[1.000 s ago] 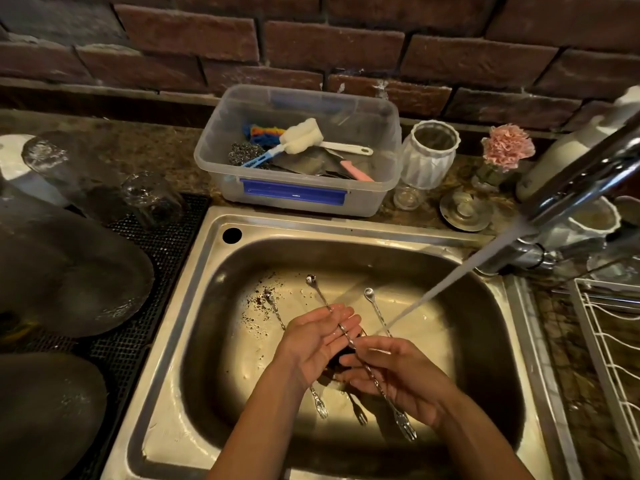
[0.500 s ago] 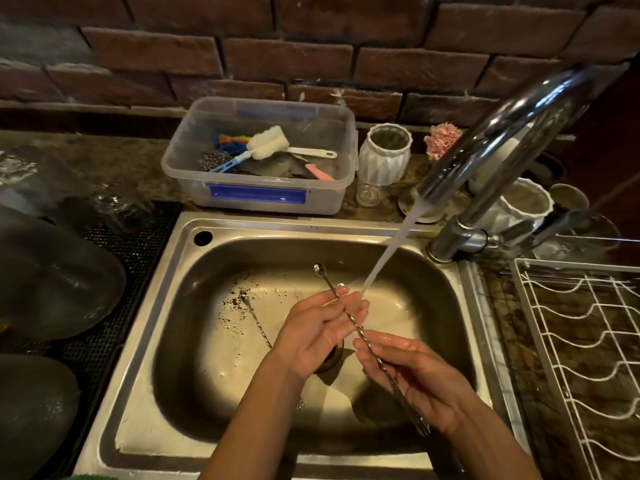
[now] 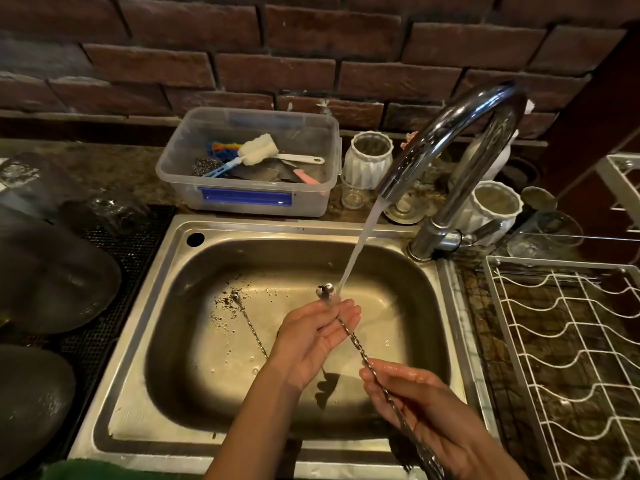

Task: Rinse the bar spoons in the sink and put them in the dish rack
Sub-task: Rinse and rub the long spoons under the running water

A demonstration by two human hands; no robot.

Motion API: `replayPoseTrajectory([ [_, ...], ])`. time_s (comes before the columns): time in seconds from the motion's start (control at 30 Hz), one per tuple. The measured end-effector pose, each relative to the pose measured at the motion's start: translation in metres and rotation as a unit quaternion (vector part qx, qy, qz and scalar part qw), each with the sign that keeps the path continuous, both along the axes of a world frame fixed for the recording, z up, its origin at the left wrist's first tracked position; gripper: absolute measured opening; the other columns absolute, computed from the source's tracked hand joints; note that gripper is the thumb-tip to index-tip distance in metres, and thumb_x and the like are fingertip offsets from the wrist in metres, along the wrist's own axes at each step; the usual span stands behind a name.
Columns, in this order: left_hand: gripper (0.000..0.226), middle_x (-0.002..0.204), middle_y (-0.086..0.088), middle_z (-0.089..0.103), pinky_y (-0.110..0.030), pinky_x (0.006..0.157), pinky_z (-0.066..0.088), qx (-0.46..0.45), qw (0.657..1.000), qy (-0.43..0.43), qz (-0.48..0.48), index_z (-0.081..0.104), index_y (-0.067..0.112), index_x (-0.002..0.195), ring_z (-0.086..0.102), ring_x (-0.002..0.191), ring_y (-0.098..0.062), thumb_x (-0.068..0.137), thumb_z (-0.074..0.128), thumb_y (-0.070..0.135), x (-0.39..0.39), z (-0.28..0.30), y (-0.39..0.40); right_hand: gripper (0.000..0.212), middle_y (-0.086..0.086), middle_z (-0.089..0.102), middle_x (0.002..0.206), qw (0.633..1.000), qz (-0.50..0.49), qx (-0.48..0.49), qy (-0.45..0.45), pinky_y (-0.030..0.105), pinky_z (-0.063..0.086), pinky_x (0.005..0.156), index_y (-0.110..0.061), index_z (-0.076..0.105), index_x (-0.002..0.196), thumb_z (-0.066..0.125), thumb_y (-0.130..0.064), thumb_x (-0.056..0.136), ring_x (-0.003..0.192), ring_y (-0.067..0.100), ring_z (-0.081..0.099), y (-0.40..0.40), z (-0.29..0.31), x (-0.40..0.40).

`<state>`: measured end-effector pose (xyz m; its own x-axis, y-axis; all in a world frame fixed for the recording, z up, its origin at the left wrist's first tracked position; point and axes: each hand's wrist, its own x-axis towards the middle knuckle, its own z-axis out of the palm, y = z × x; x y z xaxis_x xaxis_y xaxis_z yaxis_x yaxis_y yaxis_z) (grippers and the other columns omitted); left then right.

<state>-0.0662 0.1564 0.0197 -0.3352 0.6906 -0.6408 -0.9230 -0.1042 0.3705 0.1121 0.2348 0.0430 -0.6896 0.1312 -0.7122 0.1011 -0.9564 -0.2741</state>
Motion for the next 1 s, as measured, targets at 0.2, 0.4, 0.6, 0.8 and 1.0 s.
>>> replayPoseTrajectory([
  [0.2, 0.023, 0.111, -0.032, 0.070, -0.035, 0.070, 0.062, -0.015, 1.000, 0.008, 0.003, 0.059, -0.016, 0.116, 0.074, 0.097, -0.037, 0.095, 0.052, -0.009, 0.013, 0.001, -0.004, 0.035, 0.035, 0.068, 0.098, 1.000, 0.005, -0.029, 0.002, 0.044, 0.064, 0.066, 0.018, 0.064, 0.113, 0.060, 0.017, 0.078, 0.074, 0.037, 0.073, -0.010, 0.007, 0.016],
  [0.4, 0.023, 0.111, -0.031, 0.071, -0.037, 0.074, 0.063, -0.024, 1.000, 0.018, 0.009, 0.059, -0.015, 0.116, 0.074, 0.098, -0.037, 0.095, 0.053, -0.008, 0.021, 0.001, -0.009, 0.033, 0.037, 0.068, 0.099, 1.000, 0.011, 0.016, -0.018, 0.041, 0.063, 0.058, 0.018, 0.068, 0.106, 0.060, 0.019, 0.074, 0.073, 0.038, 0.073, -0.015, 0.007, 0.030],
  [0.6, 0.028, 0.112, -0.032, 0.070, -0.039, 0.079, 0.063, -0.013, 0.998, 0.026, 0.050, 0.057, -0.011, 0.123, 0.073, 0.101, -0.038, 0.097, 0.051, -0.007, 0.019, 0.004, -0.005, 0.030, 0.036, 0.071, 0.098, 0.992, 0.016, 0.103, -0.071, 0.036, 0.062, 0.056, 0.012, 0.073, 0.099, 0.068, 0.013, 0.070, 0.067, 0.035, 0.071, -0.018, 0.009, 0.033],
  [0.8, 0.037, 0.119, -0.032, 0.067, -0.044, 0.083, 0.061, 0.014, 0.999, 0.027, 0.041, 0.055, -0.013, 0.125, 0.070, 0.109, -0.038, 0.104, 0.046, 0.017, 0.015, 0.011, 0.001, 0.029, 0.032, 0.074, 0.085, 0.966, 0.026, 0.228, -0.122, 0.027, 0.058, 0.049, 0.006, 0.078, 0.087, 0.076, 0.005, 0.059, 0.057, 0.030, 0.071, -0.018, 0.019, 0.025],
  [1.0, 0.032, 0.120, -0.031, 0.067, -0.043, 0.082, 0.061, 0.030, 0.998, 0.045, 0.034, 0.060, -0.015, 0.119, 0.069, 0.110, -0.038, 0.098, 0.057, 0.009, 0.011, 0.012, 0.006, 0.021, 0.036, 0.071, 0.077, 0.946, 0.032, 0.295, -0.131, 0.029, 0.061, 0.051, 0.000, 0.080, 0.085, 0.076, 0.006, 0.066, 0.060, 0.033, 0.071, -0.017, 0.022, 0.023],
])
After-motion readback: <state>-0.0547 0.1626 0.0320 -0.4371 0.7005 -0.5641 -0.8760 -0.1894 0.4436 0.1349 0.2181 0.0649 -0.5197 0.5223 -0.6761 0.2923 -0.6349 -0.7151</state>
